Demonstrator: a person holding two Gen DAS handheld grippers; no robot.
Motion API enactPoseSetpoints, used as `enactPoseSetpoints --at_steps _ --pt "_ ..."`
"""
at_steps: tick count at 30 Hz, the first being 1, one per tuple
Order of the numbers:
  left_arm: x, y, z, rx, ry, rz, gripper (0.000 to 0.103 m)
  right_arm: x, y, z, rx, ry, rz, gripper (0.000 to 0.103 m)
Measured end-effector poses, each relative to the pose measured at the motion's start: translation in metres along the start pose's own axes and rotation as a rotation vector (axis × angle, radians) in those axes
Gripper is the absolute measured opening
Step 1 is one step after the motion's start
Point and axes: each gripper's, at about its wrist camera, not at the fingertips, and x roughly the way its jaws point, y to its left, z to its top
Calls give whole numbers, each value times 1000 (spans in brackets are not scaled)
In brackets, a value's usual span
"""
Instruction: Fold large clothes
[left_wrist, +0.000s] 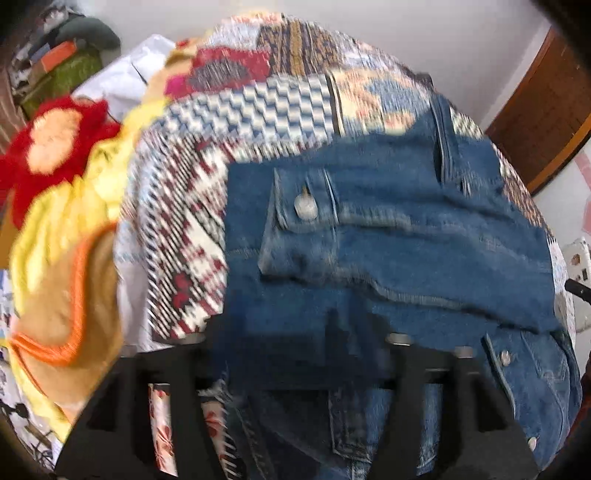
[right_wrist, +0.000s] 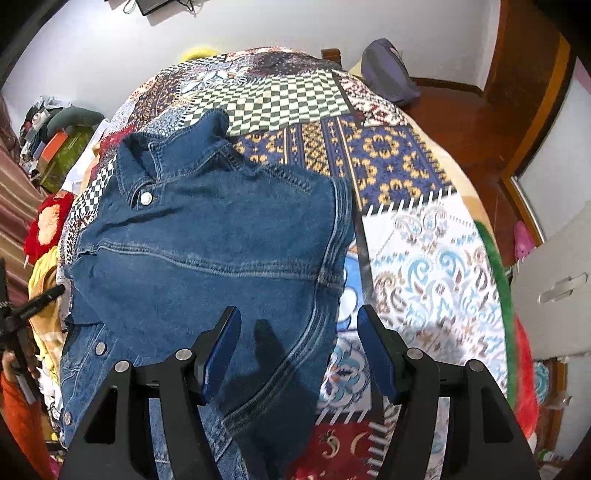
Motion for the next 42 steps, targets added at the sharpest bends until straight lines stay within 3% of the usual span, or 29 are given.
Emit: enactPoseSetpoints --at_steps 3,9,16,24,25,26,27,28,31,32,37,42 --pt "-3 11 17 -17 -18 0 69 2 -2 14 -7 -17 15 63" --pt "27 47 44 -126 12 -32 72 30 -14 45 -3 -17 39 63" --pt "86 71 51 -265 116 -155 72 82 -39 68 80 62 80 63" --pt "113 84 69 -370 104 -284 72 95 -23 77 10 24 101 62" --pt "114 83 70 -371 95 -290 68 96 -21 78 6 22 94 60" --pt "114 82 71 -368 86 -297 57 98 -19 79 6 22 100 57" --pt "114 81 72 -369 84 -310 52 99 -19 80 5 24 107 48" --pt "114 79 73 -374 84 -305 48 101 -19 81 6 30 116 38" --pt "110 74 72 -351 66 -269 32 105 -22 85 28 47 152 20" --pt "105 69 72 -330 52 -233 20 105 -21 87 26 47 153 18" --pt "74 38 81 -124 -51 -43 16 93 2 96 -90 3 69 13" --pt "44 40 90 -109 -113 -1 14 80 29 127 -183 -64 10 10"
